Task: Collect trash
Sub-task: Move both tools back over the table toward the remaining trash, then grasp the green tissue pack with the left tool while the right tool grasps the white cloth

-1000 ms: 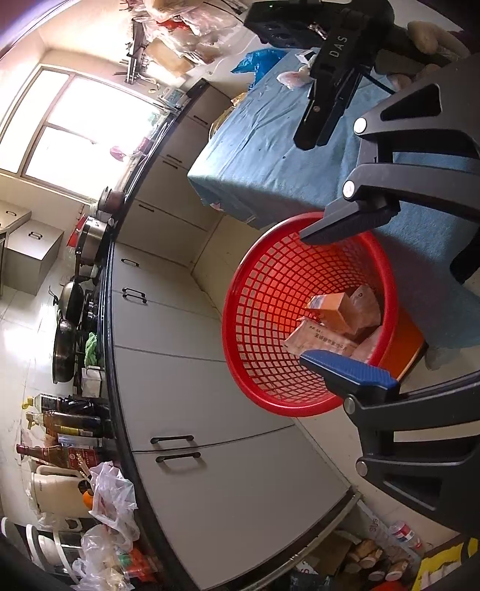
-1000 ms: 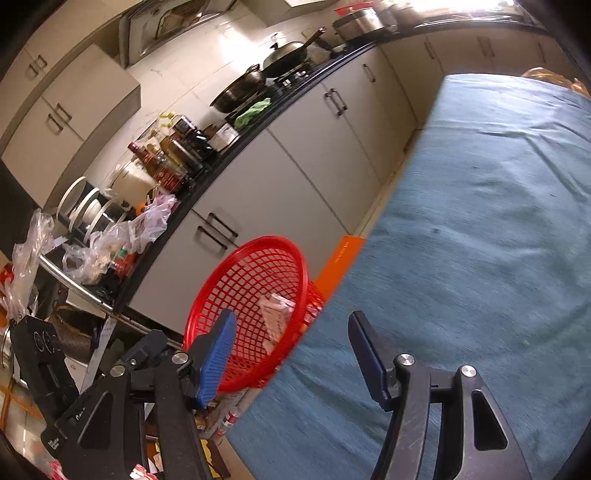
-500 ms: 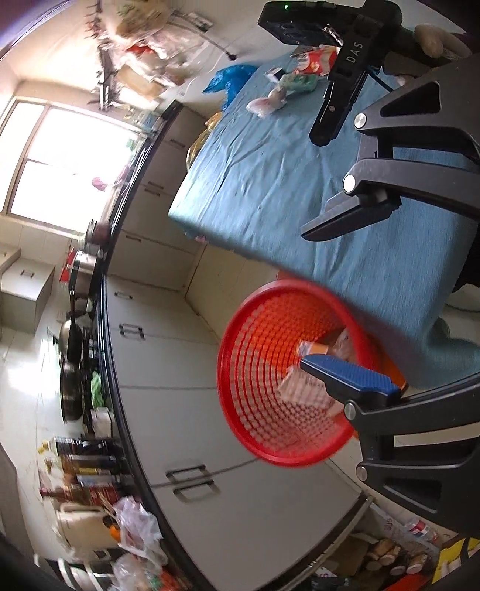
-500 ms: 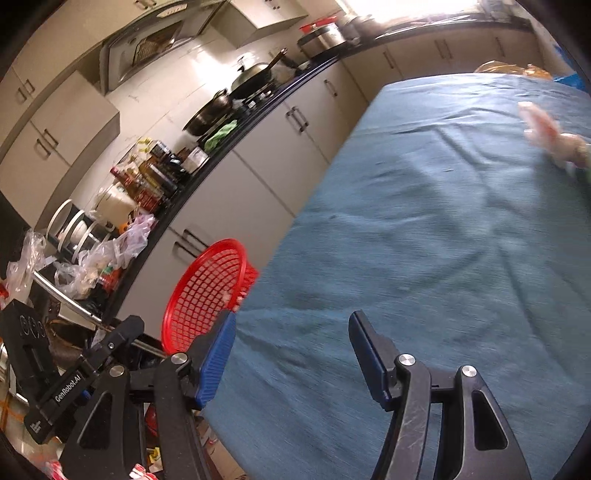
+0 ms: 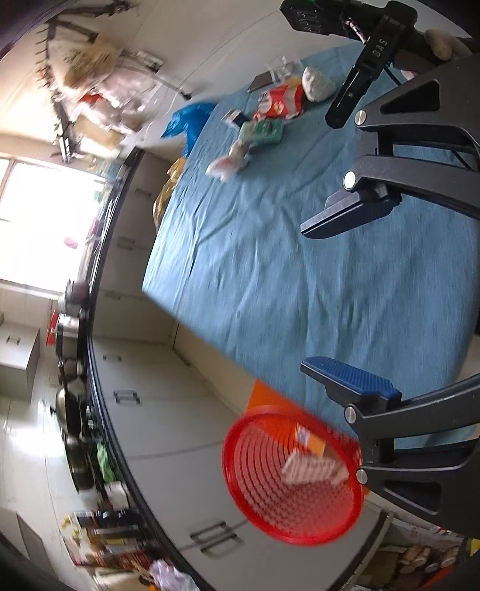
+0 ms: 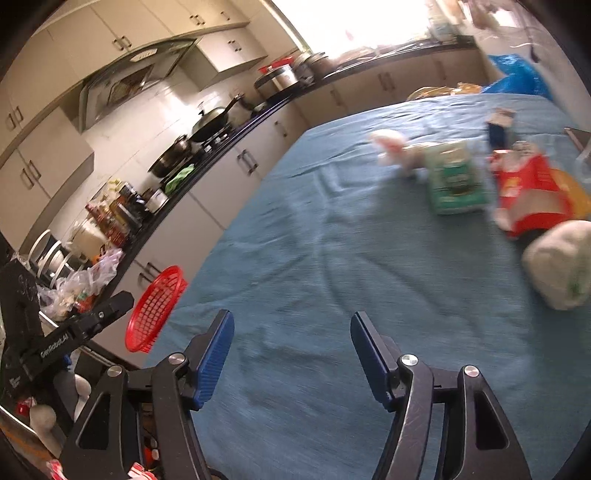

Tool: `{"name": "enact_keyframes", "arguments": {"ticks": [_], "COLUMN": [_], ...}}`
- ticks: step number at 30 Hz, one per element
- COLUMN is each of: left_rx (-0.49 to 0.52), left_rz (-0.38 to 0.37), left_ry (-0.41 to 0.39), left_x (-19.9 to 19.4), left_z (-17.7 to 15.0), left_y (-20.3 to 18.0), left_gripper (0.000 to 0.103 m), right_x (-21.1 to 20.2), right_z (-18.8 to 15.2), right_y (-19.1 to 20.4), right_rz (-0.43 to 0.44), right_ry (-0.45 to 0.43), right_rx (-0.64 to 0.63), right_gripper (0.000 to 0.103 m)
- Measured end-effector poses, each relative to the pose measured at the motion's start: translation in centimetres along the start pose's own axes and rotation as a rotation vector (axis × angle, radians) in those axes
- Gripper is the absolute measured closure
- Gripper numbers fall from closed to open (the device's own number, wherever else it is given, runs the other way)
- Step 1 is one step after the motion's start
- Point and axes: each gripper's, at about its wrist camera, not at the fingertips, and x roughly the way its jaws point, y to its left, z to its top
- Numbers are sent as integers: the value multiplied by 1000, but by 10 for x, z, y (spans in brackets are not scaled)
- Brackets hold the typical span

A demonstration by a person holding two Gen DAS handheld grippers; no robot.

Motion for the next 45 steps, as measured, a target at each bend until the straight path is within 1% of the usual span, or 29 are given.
{"name": "enact_keyframes", "arguments": {"ticks": [4,10,12,14,16,18,21,25,27,31,36,37,40,45], "left_rx": [55,160,180,199,225,249,276,260,250,283,297,302,320,315], "left_rz": [-38,-73,-100,-125,-146,-158,-191,-222,-217,-183,-181,-178,-161,-131], "left_ry": [28,62,79,93,106,118,143,200,212,192,221,218,218,255], "left_x": [15,36,43,50,60,70,90,124,139,163,193,198,211,234], "left_z": [1,7,10,15,21,25,31,41,45,51,54,55,56,53], "left_y": [-34,-82,-95,-110,-128,-145,-170,-196,-205,-228,-253,-258,-268,-276], "left_gripper": [38,37,36,33,32,31,31,31,31,31,31,30,21,21], "right_x": [-29,-67,-78,-85,-90,-93,-90,-72,-62,-51,-43,-42,-41,-40], "right_z": [0,-1,0,2,6,12,19,29,32,35,34,33,32,31], "right_y": [-30,-77,-93,-105,-116,-125,-134,-143,-145,-150,-150,-149,-146,-144], "right_rz": [-40,-109,-145,-178,-204,-231,-278,-278,-271,-249,-239,-239,-247,-256], "right_ry": [-33,-73,-88,-97,-109,-123,-133,-113,-98,-76,-66,-63,-62,-62], "right_rx": [29,86,106,123,142,152,154,166,171,182,171,168,151,148], "right_gripper": [32,30,29,29,29,25,25,25,25,25,25,25,25,25]}}
